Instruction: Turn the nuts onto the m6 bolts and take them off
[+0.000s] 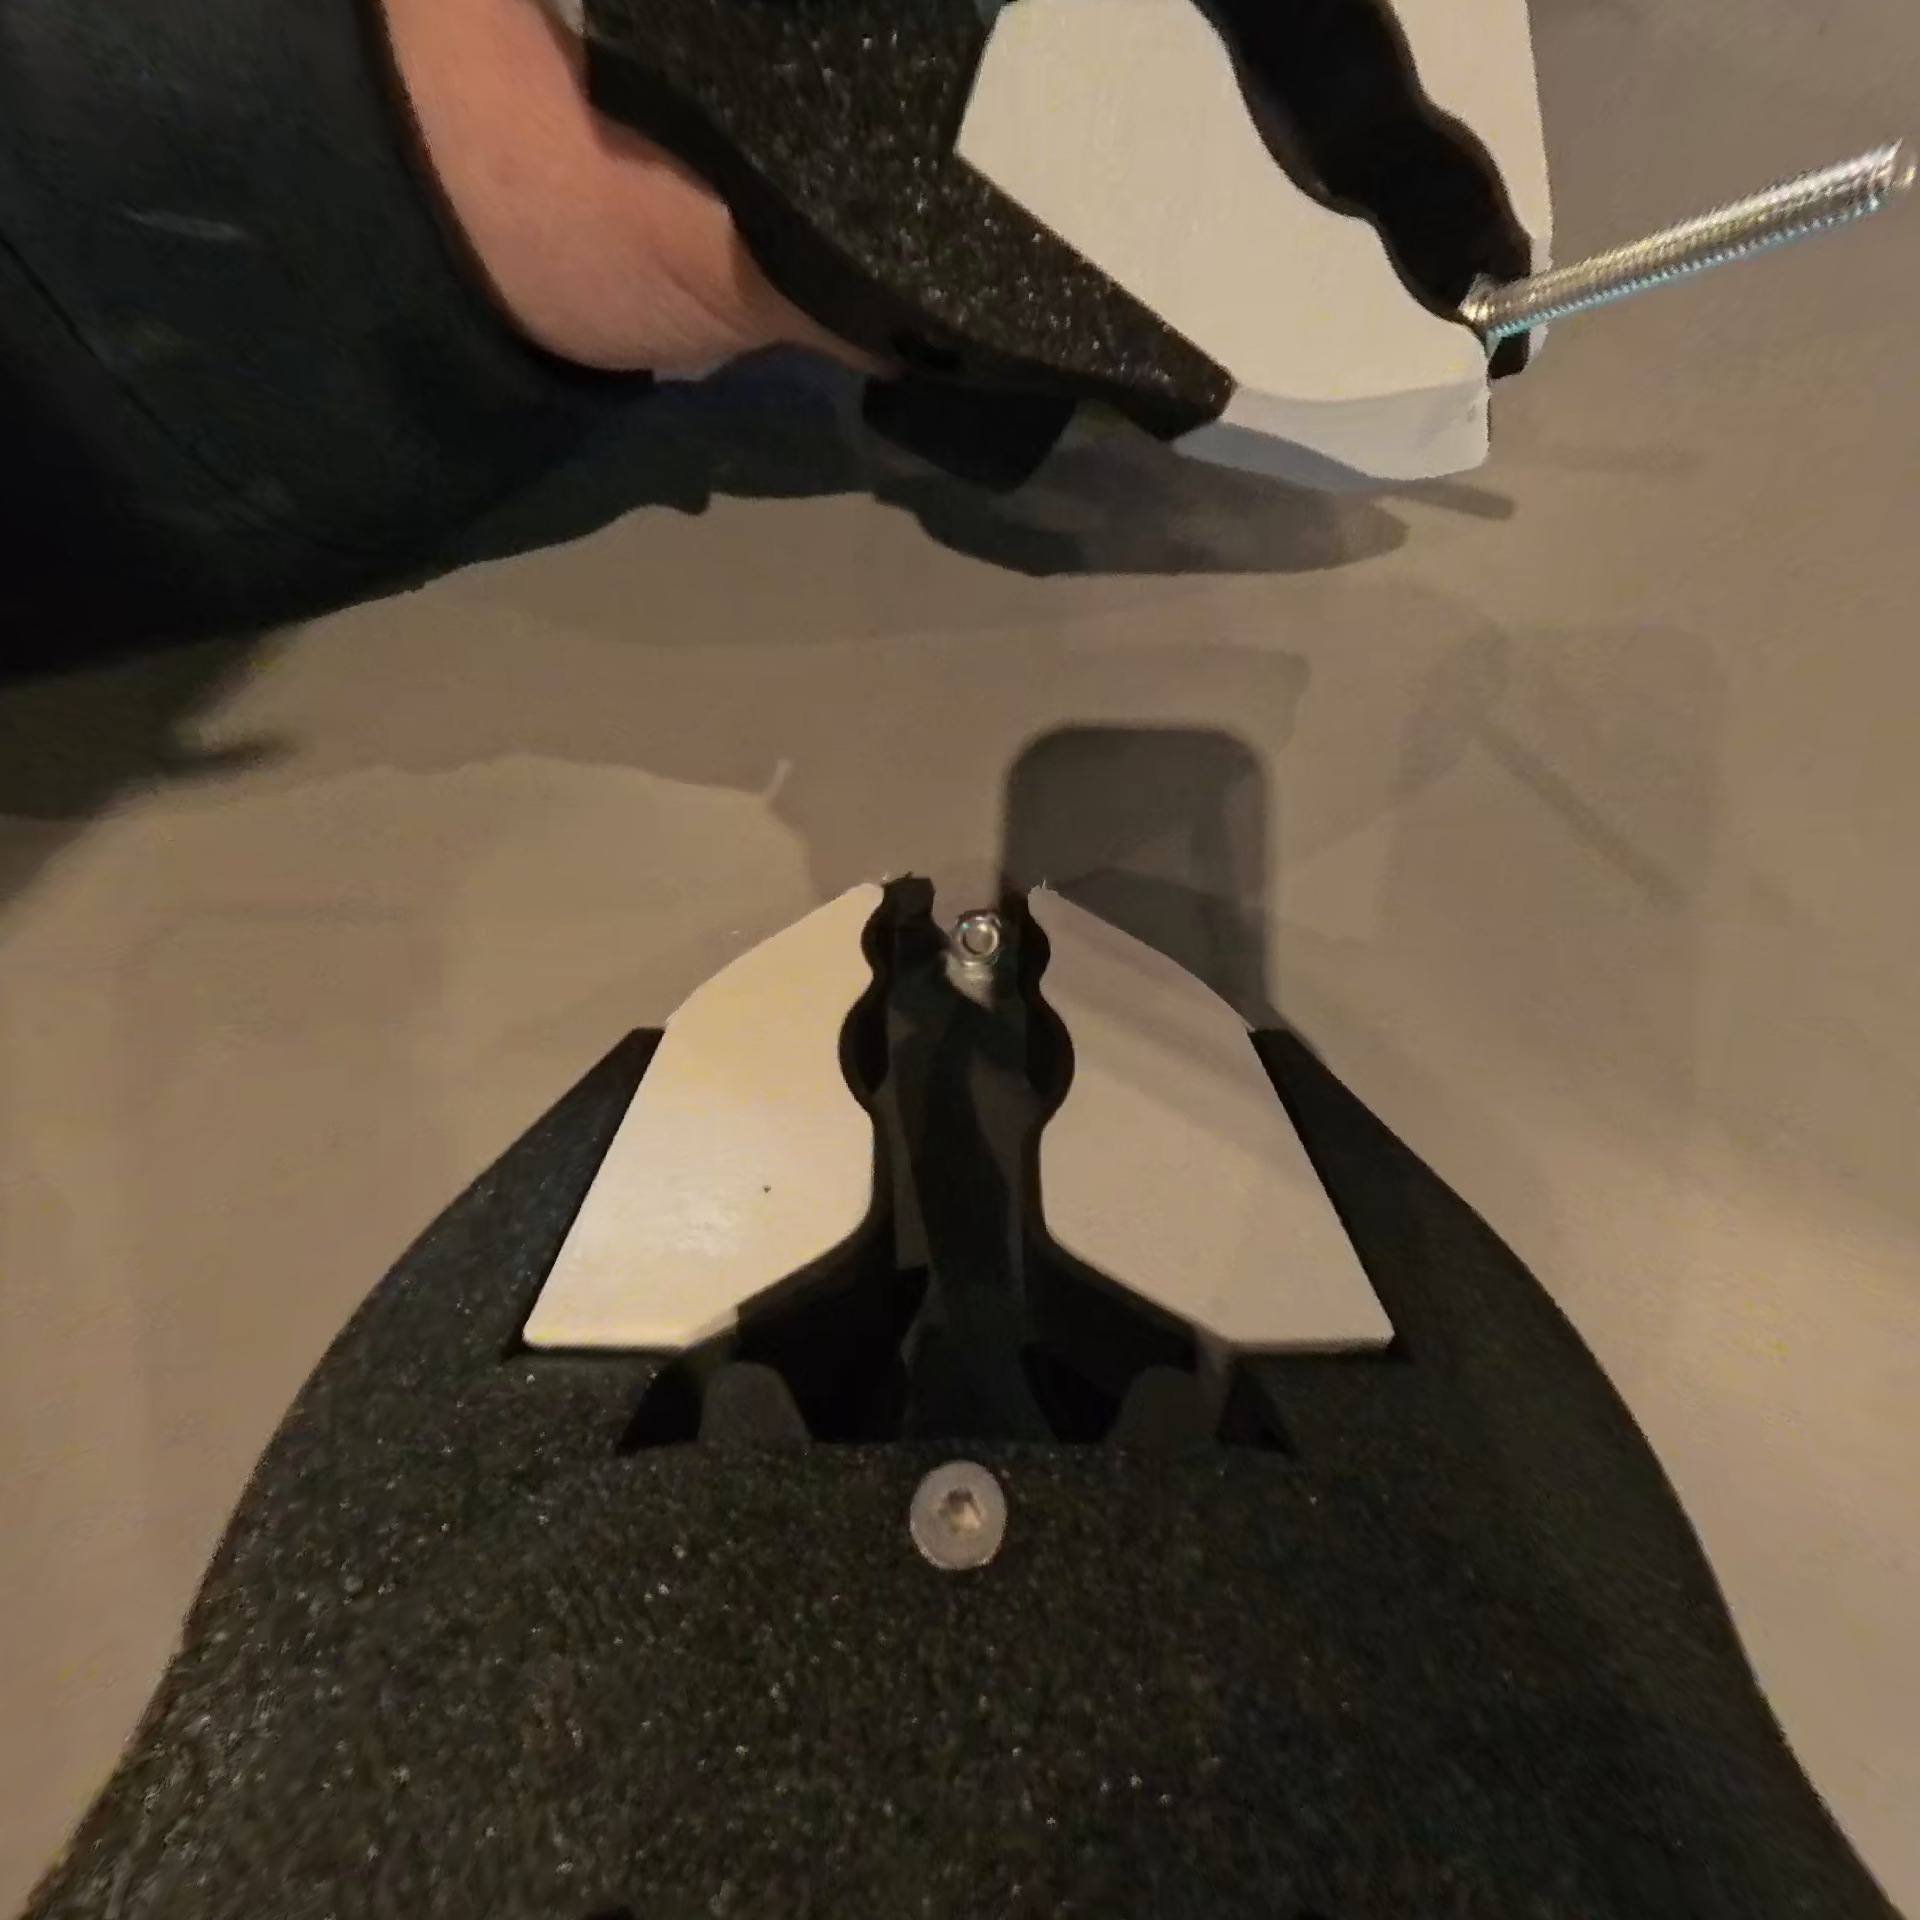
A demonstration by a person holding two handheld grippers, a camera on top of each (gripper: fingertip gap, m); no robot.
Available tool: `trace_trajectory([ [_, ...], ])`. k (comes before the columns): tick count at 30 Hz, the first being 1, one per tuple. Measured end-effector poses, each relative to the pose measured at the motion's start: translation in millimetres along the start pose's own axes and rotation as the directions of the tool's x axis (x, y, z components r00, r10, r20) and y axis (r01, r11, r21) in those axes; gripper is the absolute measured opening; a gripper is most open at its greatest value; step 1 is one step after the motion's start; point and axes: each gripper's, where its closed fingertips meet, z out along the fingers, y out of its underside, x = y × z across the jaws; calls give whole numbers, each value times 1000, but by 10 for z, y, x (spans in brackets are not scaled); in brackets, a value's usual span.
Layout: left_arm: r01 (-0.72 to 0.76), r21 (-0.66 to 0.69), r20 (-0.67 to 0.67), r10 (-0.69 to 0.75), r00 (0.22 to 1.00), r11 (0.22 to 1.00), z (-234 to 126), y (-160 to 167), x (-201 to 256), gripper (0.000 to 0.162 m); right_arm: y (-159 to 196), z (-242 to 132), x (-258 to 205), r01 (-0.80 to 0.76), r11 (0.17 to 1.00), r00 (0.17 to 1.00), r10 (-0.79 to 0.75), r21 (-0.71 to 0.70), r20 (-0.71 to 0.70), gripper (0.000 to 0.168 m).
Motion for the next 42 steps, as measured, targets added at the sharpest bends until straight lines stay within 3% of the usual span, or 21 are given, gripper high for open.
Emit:
trace_trajectory([
  [17,-17,52,-56,20,998,999,-15,-84,122,11,47,-64,124,49,999,995,-51,-17,-86,11],
  [21,-37,144,-158,59,986,989,-46,-217,355,10,-105,-351,291,28,983,992,-5,182,-126,11],
  [24,-45,209,-239,96,966,977,-98,-305,536,11,-282,-675,381,7,907,993,44,422,-112,10],
  [27,-56,261,-312,139,940,964,-145,-355,712,11,-382,-877,431,-2,835,991,73,550,-108,10],
  [32,-97,254,-368,189,910,962,-119,-303,882,10,-437,-945,428,15,792,991,68,610,-111,10],
  [42,-135,271,-400,239,885,953,-127,-277,991,10,-325,-853,428,-7,839,994,65,544,-87,10],
])
